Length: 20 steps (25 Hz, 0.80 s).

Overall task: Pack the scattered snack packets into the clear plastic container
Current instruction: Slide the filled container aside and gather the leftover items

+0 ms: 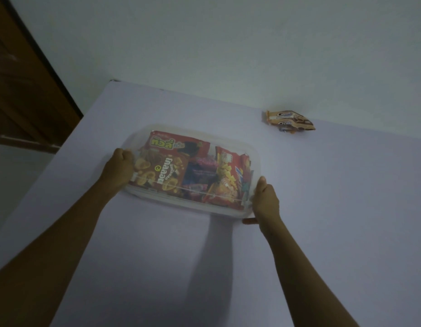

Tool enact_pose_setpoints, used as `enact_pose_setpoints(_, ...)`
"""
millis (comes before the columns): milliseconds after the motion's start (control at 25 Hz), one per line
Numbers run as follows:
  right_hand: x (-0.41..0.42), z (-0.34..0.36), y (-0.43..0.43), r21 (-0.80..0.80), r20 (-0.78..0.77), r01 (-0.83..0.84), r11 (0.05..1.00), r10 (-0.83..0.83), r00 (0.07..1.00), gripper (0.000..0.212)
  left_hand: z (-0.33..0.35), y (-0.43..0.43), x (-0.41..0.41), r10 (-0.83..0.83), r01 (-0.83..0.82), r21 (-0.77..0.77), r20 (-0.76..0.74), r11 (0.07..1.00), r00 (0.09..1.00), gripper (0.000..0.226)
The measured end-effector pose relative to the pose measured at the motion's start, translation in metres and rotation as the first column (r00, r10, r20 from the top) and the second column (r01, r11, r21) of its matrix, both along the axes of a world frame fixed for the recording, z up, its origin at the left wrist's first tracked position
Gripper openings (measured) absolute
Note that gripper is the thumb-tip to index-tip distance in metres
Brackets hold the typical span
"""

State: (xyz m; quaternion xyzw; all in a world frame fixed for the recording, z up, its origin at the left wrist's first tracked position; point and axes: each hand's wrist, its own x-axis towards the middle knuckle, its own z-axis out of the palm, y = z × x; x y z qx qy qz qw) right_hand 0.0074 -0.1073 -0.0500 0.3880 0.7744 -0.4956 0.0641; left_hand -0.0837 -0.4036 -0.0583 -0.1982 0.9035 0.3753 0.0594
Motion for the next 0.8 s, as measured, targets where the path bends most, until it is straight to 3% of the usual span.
enact_pose_setpoints(200, 0.004, -0.005, -0.006, 0.132, -0.116, 0.079, 0.988, -0.064, 0.991, 0.046, -0.001, -0.008, -0.002, -0.033, 0.033, 0.018, -0.008, 0.999, 0.999, 0.024)
enact_pose_setpoints(400, -0.013, 0.001, 0.0, 0.136, -0.22, 0.056, 0.989, -0.025, 0.975, 0.04, 0.007, 0.0, -0.015, 0.041, -0.04, 0.037, -0.011, 0.999, 0.999, 0.044)
enact_pose_setpoints(800, -0.155, 0.021, 0.02, 0.122, -0.293, 0.046, 0.991, -0.009, 0.956, 0.043, 0.027, 0.02, -0.146, 0.054, -0.05, 0.058, -0.076, 0.997, 0.996, 0.048)
